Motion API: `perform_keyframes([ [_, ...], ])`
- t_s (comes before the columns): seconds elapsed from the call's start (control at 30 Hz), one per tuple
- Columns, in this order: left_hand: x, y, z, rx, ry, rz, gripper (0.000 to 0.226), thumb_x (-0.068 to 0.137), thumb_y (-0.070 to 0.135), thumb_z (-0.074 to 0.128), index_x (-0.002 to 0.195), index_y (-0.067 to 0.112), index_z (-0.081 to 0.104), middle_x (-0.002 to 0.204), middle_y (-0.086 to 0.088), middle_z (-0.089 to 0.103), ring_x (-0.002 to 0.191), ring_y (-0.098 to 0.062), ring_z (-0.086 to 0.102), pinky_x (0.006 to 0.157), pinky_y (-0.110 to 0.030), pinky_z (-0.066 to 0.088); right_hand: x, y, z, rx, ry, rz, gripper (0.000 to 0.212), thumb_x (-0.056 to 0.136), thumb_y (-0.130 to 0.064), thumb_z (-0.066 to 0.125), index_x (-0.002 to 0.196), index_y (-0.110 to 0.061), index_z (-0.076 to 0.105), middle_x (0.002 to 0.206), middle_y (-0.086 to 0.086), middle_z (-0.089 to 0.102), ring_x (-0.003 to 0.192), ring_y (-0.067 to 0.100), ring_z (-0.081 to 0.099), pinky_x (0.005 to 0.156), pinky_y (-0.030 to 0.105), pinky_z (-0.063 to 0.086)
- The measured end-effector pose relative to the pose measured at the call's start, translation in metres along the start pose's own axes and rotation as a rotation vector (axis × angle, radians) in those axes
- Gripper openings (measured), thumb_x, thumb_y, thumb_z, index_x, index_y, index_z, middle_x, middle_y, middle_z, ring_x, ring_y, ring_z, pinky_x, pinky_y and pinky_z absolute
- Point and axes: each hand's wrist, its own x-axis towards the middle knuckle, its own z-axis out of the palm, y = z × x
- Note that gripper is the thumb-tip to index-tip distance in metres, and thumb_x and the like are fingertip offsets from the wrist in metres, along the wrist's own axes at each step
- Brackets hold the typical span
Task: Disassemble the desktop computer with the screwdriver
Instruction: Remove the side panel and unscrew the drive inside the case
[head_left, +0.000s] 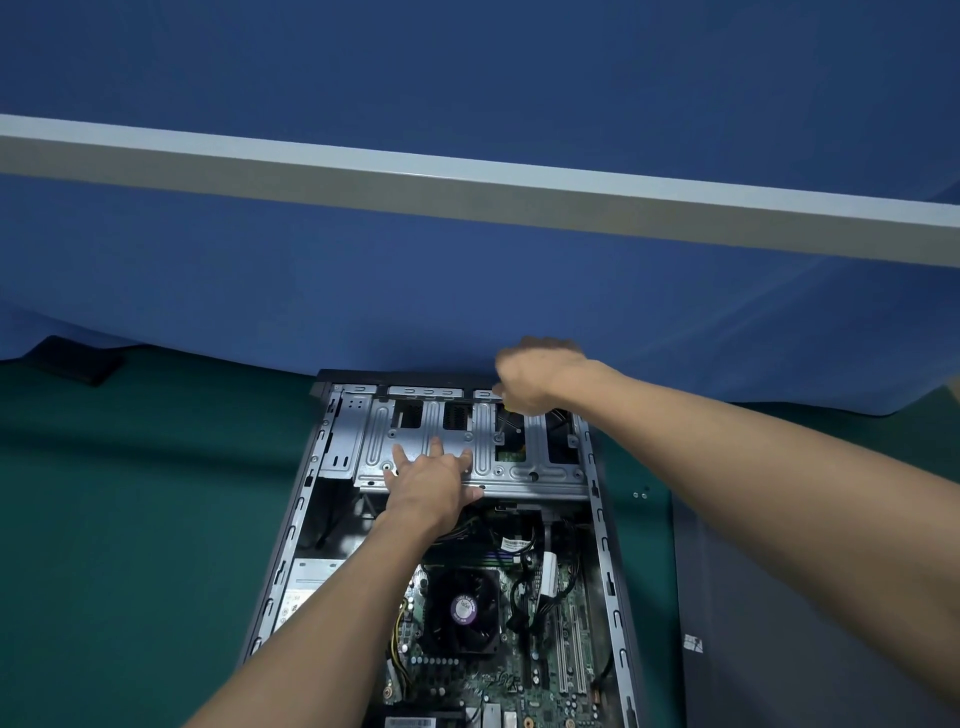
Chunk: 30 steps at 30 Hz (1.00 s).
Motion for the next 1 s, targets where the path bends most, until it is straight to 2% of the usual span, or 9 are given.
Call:
perform_keyframes([
  [0.17,0.0008,0.0003,-0.0001,-0.002,0.000,-0.003,0.056,0.098,0.046,0.046,0.149,0.036,0.026,0.161,-0.008,0.008,0.142,-0.051,0.001,0.114,-0.062,0.014,-0.0003,0.0074,-0.0015,0.226,-0.102,-0.147,0.008,0.090,-0.014,0.050,0.095,-0.020,0.054,0.102,0.003,0.059,0.089,0.024,0.053,0.059,0.026,0.037],
  [0.27,0.0010,0.0004,0.0003,0.002,-0.001,-0.003,0.056,0.098,0.046,0.046,0.149,0.036,0.026,0.161,-0.007,0.007,0.142,-0.051,0.000,0.114,-0.062,0.014,-0.0041,0.0059,0.0023,0.193,-0.026,-0.137,0.027,0.099,-0.044,0.040,0.083,-0.023,0.042,0.075,-0.004,0.047,0.071,0.022,0.047,0.066,0.029,0.033],
  [0.4,0.0017,-0.0003,0.0012,-0.008,0.008,-0.003,0.055,0.097,0.046,0.046,0.149,0.036,0.028,0.160,-0.007,0.011,0.142,-0.051,0.001,0.114,-0.062,0.014,-0.0023,0.0037,0.0014,0.037,0.029,-0.105,0.046,0.103,-0.039,0.033,0.060,-0.024,0.029,0.062,-0.007,0.036,0.056,0.018,0.042,0.060,0.026,0.032],
  [0.5,0.0024,-0.0006,0.0022,-0.008,0.006,-0.002,0.056,0.097,0.046,0.046,0.149,0.036,0.028,0.160,-0.007,0.010,0.142,-0.051,0.000,0.114,-0.062,0.012,-0.0002,0.0056,-0.0007,0.056,-0.030,-0.125,0.032,0.097,-0.027,0.045,0.066,-0.016,0.041,0.069,0.000,0.047,0.060,0.020,0.048,0.050,0.024,0.030],
  [0.6,0.0027,-0.0012,0.0023,-0.014,0.007,-0.002,0.055,0.097,0.046,0.046,0.148,0.035,0.029,0.160,-0.007,0.010,0.142,-0.051,0.000,0.114,-0.062,0.013,-0.0014,0.0084,-0.0037,0.178,-0.100,-0.182,0.009,0.090,-0.015,0.049,0.086,-0.022,0.053,0.096,0.002,0.059,0.087,0.024,0.055,0.063,0.029,0.041],
  [0.67,0.0032,-0.0011,0.0023,-0.014,0.008,-0.001,0.055,0.097,0.046,0.046,0.149,0.035,0.028,0.161,-0.007,0.010,0.142,-0.051,0.001,0.114,-0.062,0.014,-0.0023,0.0101,-0.0024,0.201,-0.108,-0.190,0.004,0.093,-0.023,0.049,0.093,-0.022,0.054,0.099,0.001,0.059,0.089,0.023,0.054,0.065,0.030,0.041],
  [0.77,0.0032,-0.0010,0.0020,-0.003,0.009,0.003,0.056,0.098,0.047,0.046,0.149,0.036,0.027,0.161,-0.007,0.008,0.142,-0.051,0.001,0.114,-0.063,0.013,-0.0030,0.0090,0.0040,0.106,-0.008,-0.104,0.046,0.097,-0.054,0.036,0.077,-0.014,0.047,0.069,-0.003,0.047,0.065,0.019,0.048,0.061,0.028,0.035],
  [0.87,0.0030,-0.0015,0.0027,-0.008,0.009,0.003,0.056,0.098,0.046,0.046,0.149,0.036,0.027,0.161,-0.008,0.008,0.142,-0.052,0.000,0.114,-0.063,0.012,-0.0012,0.0089,0.0062,0.015,0.054,-0.049,0.044,0.100,-0.039,0.039,0.063,-0.016,0.039,0.063,-0.002,0.043,0.057,0.019,0.046,0.061,0.027,0.037],
  [1.0,0.0031,-0.0016,0.0028,-0.007,0.015,0.005,0.056,0.098,0.046,0.046,0.149,0.035,0.028,0.161,-0.008,0.009,0.142,-0.052,0.001,0.113,-0.063,0.014,-0.0010,0.0096,-0.0004,0.145,-0.070,-0.098,0.008,0.089,-0.015,0.049,0.090,-0.011,0.056,0.090,0.006,0.061,0.079,0.027,0.057,0.059,0.028,0.041],
])
